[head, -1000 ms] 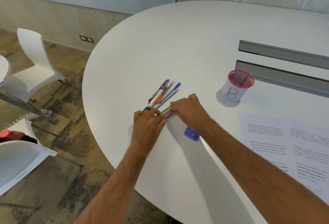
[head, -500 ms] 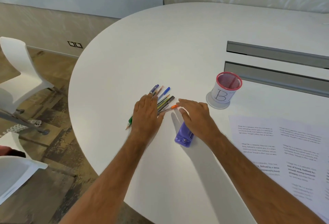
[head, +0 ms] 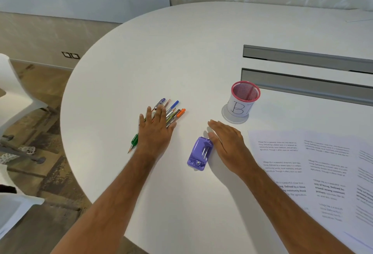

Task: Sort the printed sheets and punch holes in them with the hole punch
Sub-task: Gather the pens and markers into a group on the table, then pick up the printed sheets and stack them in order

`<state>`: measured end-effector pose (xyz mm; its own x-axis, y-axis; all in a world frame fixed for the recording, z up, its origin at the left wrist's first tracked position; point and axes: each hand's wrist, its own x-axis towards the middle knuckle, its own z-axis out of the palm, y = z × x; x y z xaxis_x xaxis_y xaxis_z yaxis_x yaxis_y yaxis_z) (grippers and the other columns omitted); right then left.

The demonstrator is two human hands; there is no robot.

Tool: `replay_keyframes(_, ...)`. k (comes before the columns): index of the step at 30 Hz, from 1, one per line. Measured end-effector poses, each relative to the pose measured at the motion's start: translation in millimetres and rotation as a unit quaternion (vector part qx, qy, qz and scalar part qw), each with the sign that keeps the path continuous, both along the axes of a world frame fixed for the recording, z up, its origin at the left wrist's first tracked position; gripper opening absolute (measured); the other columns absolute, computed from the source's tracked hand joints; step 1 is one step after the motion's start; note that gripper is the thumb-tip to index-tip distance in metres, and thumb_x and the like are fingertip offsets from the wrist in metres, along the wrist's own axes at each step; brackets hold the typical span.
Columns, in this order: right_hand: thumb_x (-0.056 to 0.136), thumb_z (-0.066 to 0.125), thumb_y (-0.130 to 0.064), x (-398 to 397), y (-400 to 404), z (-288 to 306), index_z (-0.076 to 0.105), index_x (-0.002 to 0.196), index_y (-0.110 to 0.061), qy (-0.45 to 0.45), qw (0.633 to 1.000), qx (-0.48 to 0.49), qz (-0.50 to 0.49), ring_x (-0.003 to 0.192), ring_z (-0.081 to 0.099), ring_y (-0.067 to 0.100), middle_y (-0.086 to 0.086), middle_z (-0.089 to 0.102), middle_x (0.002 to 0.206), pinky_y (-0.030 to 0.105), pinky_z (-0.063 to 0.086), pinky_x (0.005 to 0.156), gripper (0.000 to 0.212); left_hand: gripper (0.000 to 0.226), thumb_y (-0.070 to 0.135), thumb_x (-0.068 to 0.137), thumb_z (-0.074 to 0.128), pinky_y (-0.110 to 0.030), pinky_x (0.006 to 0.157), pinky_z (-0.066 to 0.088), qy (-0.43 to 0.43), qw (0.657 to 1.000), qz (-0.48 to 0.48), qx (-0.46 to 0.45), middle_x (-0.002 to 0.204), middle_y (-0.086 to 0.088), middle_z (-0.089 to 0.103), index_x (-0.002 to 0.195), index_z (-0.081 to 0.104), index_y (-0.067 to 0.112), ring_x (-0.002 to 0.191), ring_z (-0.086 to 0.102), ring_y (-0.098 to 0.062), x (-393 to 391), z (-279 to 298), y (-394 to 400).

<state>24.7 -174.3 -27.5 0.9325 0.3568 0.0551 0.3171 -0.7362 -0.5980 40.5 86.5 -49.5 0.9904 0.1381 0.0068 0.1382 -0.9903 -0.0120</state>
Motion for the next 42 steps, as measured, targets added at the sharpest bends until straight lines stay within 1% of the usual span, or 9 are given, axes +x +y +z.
replay_keyframes(6, 0.112, 0.044, -0.032, -7, -15, 2, 0.05, 0.154, -0.016, -0.008, 1.0, -0.018, -0.01, 0.152, 0.038, 0.017, -0.001, 0.048, 0.161, 0.033, 0.02, 0.124, 0.045, 0.072, 0.053, 0.108, 0.034, -0.058, 0.126, 0.014, 0.002, 1.0, 0.009, -0.012, 0.171, -0.008, 0.027, 0.164, 0.026, 0.009, 0.159, 0.016, -0.04, 0, 7, 8)
replay_keyframes(10, 0.111, 0.04, -0.039, -11, -28, -1, 0.041, 0.159, -0.016, -0.015, 0.998, -0.065, -0.009, 0.157, 0.028, 0.019, 0.001, 0.038, 0.167, 0.035, 0.015, 0.128, 0.053, 0.07, 0.049, 0.106, 0.043, -0.062, 0.125, 0.014, -0.006, 1.0, -0.005, -0.028, 0.17, -0.01, 0.03, 0.161, 0.032, 0.007, 0.157, 0.021, -0.043, 0, 12, 3)
replay_keyframes(14, 0.11, 0.035, -0.047, -15, -42, -6, 0.034, 0.162, -0.015, -0.017, 0.994, -0.106, -0.026, 0.16, 0.021, 0.023, 0.002, 0.032, 0.17, 0.04, 0.009, 0.131, 0.062, 0.068, 0.047, 0.107, 0.043, -0.059, 0.127, 0.012, -0.032, 0.998, -0.026, -0.046, 0.172, -0.008, 0.026, 0.161, 0.032, 0.009, 0.158, 0.02, -0.038, 2, 18, -13)
replay_keyframes(17, 0.109, 0.031, -0.051, -20, -56, -9, 0.027, 0.164, -0.014, -0.012, 0.99, -0.129, -0.049, 0.161, 0.015, 0.025, 0.003, 0.026, 0.172, 0.039, 0.002, 0.131, 0.067, 0.067, 0.049, 0.108, 0.039, -0.055, 0.128, 0.01, -0.054, 0.996, -0.045, -0.056, 0.172, -0.008, 0.027, 0.162, 0.031, 0.009, 0.159, 0.019, -0.035, 1, 24, -32)
replay_keyframes(21, 0.103, 0.018, -0.06, -28, -75, -6, 0.019, 0.166, -0.013, -0.001, 0.988, -0.138, -0.069, 0.163, 0.005, 0.025, 0.002, 0.015, 0.175, 0.039, -0.005, 0.129, 0.079, 0.071, 0.054, 0.108, 0.032, -0.052, 0.129, 0.011, -0.064, 0.991, -0.069, -0.092, 0.172, -0.007, 0.024, 0.163, 0.029, 0.01, 0.16, 0.013, -0.034, -2, 32, -65)
replay_keyframes(23, 0.103, 0.017, -0.061, -32, -86, -6, 0.016, 0.167, -0.013, -0.004, 0.986, -0.151, -0.075, 0.163, 0.001, 0.025, 0.001, 0.01, 0.175, 0.039, -0.008, 0.129, 0.079, 0.074, 0.058, 0.107, 0.031, -0.052, 0.128, 0.014, -0.061, 0.99, -0.082, -0.097, 0.173, -0.007, 0.022, 0.164, 0.026, 0.012, 0.161, 0.013, -0.034, -4, 35, -82)
replay_keyframes(27, 0.101, 0.013, -0.062, -40, -108, -6, 0.012, 0.167, -0.013, 0.002, 0.983, -0.163, -0.089, 0.163, -0.002, 0.026, 0.001, 0.006, 0.176, 0.041, -0.008, 0.129, 0.082, 0.081, 0.066, 0.102, 0.016, -0.05, 0.128, 0.008, -0.056, 0.985, -0.11, -0.12, 0.175, -0.003, 0.014, 0.166, 0.019, 0.017, 0.162, 0.008, -0.032, -13, 40, -114)
replay_keyframes(31, 0.1, 0.011, -0.064, -52, -134, -7, 0.008, 0.167, -0.017, 0.011, 0.982, -0.158, -0.108, 0.162, -0.007, 0.024, -0.002, 0.001, 0.176, 0.034, -0.018, 0.124, 0.082, 0.084, 0.068, 0.099, 0.013, -0.048, 0.129, 0.007, -0.052, 0.981, -0.131, -0.133, 0.175, -0.002, 0.013, 0.166, 0.02, 0.017, 0.162, 0.008, -0.03, -24, 45, -149)
replay_keyframes(42, 0.101, 0.013, -0.064, -86, -207, -3, 0.009, 0.167, -0.015, 0.013, 0.977, -0.143, -0.156, 0.162, -0.009, 0.022, -0.002, 0.003, 0.175, 0.036, -0.013, 0.128, 0.083, 0.088, 0.069, 0.095, 0.01, -0.046, 0.13, 0.009, 0.005, 0.969, -0.189, -0.16, 0.175, -0.002, 0.015, 0.166, 0.019, 0.017, 0.162, 0.01, -0.028, -54, 37, -237)
